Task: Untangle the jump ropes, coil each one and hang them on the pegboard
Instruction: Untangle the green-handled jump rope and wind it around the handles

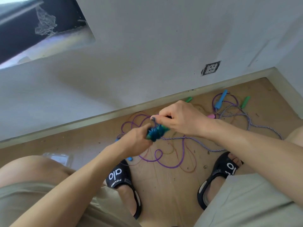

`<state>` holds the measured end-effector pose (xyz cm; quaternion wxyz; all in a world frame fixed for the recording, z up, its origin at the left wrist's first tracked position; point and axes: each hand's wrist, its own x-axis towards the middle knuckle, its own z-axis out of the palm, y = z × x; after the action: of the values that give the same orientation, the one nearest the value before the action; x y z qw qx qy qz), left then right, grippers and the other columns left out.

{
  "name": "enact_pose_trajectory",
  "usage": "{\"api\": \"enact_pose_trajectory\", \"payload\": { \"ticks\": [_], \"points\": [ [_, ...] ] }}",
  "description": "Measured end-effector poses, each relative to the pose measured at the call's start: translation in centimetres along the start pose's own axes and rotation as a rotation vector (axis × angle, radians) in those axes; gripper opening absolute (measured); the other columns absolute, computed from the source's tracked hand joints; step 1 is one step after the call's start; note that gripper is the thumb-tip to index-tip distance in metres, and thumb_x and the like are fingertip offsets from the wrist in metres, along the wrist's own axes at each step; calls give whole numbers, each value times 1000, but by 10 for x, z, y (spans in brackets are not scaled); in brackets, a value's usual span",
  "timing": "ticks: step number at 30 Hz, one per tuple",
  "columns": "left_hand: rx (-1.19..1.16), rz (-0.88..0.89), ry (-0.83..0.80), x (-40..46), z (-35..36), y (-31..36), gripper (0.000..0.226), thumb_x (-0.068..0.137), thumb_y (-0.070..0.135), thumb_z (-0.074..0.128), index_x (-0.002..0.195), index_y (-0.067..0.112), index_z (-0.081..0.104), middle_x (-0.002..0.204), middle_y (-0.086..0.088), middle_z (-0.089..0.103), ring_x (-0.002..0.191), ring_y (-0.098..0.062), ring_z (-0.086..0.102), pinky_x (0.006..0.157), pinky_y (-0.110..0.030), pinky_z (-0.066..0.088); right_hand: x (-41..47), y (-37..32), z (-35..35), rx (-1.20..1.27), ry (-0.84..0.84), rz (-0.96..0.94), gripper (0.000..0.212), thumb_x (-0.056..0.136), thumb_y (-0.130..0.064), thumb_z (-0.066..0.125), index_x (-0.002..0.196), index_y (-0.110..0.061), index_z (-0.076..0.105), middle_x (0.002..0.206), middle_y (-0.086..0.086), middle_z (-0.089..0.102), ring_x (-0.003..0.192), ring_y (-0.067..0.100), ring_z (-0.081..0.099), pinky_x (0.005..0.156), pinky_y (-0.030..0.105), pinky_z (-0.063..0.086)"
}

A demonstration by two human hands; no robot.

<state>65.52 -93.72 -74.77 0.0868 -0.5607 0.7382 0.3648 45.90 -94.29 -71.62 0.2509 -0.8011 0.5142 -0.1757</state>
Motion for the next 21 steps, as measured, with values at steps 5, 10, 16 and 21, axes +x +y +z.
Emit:
{"api": "enact_pose_trajectory", "payload": {
  "ticks": [5,10,16,21],
  "points": [
    [-116,338,-55,-21,8,15,38,87,14,60,122,27,51,93,0,66,83,-19,62,78,-40,49,6,19,0,-9,-69,124,61,98,-58,45,54,-15,42,48,-2,41,48,13,38,52,32,32],
    [-790,188,-97,-28,-7,24,36,84,4,61,116,18,53,69,-3,48,53,-18,41,47,-28,37,1,26,6,266,-102,257,60,93,-60,43,58,-12,46,53,-1,40,49,12,33,53,31,26],
    [-1365,15,48,-16,-21,19,23,93,-7,43,85,14,38,61,3,31,54,-11,15,42,-21,17,1,18,9,442,27,262,62,104,-44,41,48,-19,47,43,-7,45,43,8,40,48,20,30],
    [-1281,-126,106,-5,-25,5,16,93,-3,47,90,12,41,60,3,36,47,-8,26,38,-20,27,1,16,9,501,80,252,64,102,-42,49,53,-1,42,46,-1,38,47,15,41,57,27,31]
  ]
}}
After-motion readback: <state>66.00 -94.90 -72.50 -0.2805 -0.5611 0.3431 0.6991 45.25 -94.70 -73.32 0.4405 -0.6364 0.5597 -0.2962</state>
